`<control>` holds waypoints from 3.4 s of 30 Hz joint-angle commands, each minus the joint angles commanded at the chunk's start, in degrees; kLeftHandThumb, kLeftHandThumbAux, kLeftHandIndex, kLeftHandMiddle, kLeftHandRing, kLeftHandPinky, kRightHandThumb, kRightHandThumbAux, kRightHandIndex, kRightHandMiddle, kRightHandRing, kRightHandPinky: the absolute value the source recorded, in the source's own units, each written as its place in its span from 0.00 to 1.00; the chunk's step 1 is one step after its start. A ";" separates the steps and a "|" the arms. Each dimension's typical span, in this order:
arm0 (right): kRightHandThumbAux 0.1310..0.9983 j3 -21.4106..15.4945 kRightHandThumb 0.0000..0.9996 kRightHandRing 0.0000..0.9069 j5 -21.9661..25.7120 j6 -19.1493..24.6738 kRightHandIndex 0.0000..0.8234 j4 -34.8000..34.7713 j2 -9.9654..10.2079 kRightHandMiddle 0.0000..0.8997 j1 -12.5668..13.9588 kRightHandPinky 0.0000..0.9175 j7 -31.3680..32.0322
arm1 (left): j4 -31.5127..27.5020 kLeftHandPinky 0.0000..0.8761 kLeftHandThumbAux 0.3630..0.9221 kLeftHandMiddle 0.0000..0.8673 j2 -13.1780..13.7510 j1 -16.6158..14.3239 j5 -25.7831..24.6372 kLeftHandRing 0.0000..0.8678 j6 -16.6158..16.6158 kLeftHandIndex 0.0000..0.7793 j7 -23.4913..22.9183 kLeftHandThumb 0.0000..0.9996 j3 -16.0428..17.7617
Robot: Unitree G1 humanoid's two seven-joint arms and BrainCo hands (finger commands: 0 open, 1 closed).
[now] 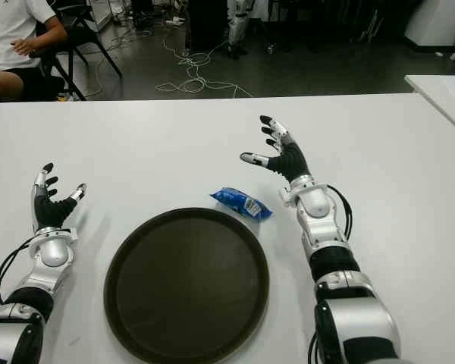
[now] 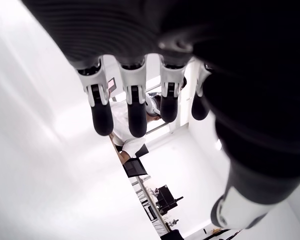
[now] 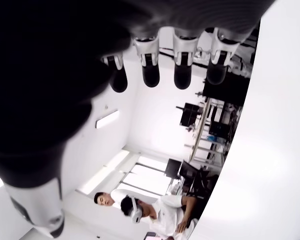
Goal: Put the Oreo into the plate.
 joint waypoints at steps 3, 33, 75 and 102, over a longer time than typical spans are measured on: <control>0.67 0.27 0.00 0.07 -0.32 0.67 0.09 -0.36 -0.07 0.11 0.06 0.02 0.10 | 0.06 0.19 0.73 0.12 0.06 -0.03 0.05 0.14 -0.15 0.16 -0.10 0.30 -0.01; 0.77 4.91 0.00 0.11 -2.34 4.60 0.13 -6.04 -0.86 0.14 2.29 0.08 2.34 | 0.29 0.20 0.75 0.12 0.01 -0.02 0.14 0.14 -0.55 0.17 0.14 0.29 -0.01; 0.68 10.92 0.00 0.08 -12.09 17.97 0.10 -16.11 -2.68 0.09 5.15 0.06 -1.77 | 0.75 0.20 0.74 0.13 0.38 -0.30 0.88 0.15 0.06 0.16 0.96 0.29 -0.47; 0.61 12.96 0.00 0.09 -14.64 25.08 0.13 -21.73 -5.25 0.10 6.63 0.04 -0.49 | 0.10 0.19 0.73 0.13 0.13 0.05 0.07 0.15 -0.16 0.15 -0.15 0.26 0.00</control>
